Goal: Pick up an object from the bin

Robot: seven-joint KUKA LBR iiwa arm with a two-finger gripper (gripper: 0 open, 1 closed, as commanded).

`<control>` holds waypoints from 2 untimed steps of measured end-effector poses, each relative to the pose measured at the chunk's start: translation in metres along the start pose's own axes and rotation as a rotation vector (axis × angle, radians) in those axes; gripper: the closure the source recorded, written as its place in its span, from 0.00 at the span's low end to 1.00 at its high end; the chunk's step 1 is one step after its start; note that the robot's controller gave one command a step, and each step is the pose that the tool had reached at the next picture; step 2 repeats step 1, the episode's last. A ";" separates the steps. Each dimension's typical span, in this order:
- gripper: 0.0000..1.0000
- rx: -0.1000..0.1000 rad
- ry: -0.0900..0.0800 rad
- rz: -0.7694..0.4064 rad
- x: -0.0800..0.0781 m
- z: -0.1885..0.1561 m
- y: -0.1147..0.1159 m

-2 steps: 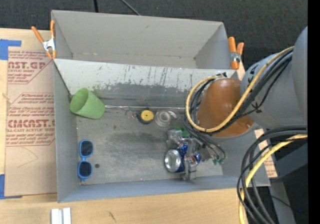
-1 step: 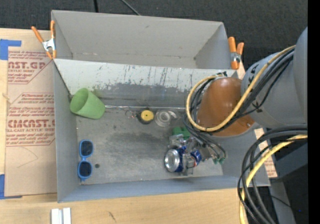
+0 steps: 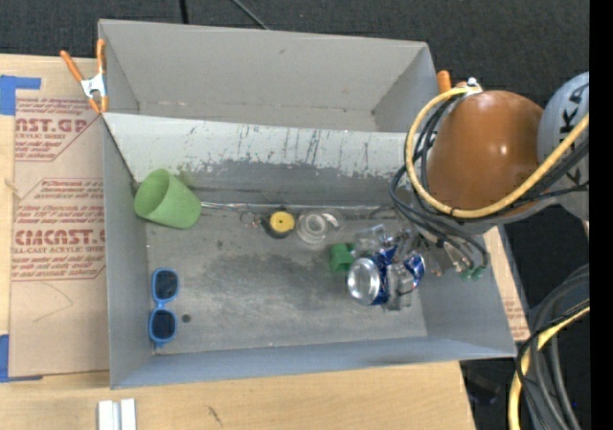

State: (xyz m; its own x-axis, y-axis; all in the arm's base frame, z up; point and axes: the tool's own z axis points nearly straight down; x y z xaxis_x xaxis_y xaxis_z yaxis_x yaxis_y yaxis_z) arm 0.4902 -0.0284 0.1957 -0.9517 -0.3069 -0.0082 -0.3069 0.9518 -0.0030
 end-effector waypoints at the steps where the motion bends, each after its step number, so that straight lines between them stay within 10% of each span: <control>1: 1.00 0.002 0.000 -0.064 0.007 -0.062 -0.033; 2: 1.00 0.002 0.000 -0.064 0.007 -0.062 -0.033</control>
Offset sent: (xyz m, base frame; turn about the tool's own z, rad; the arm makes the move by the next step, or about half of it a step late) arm 0.0016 -0.0323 0.0586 -0.0674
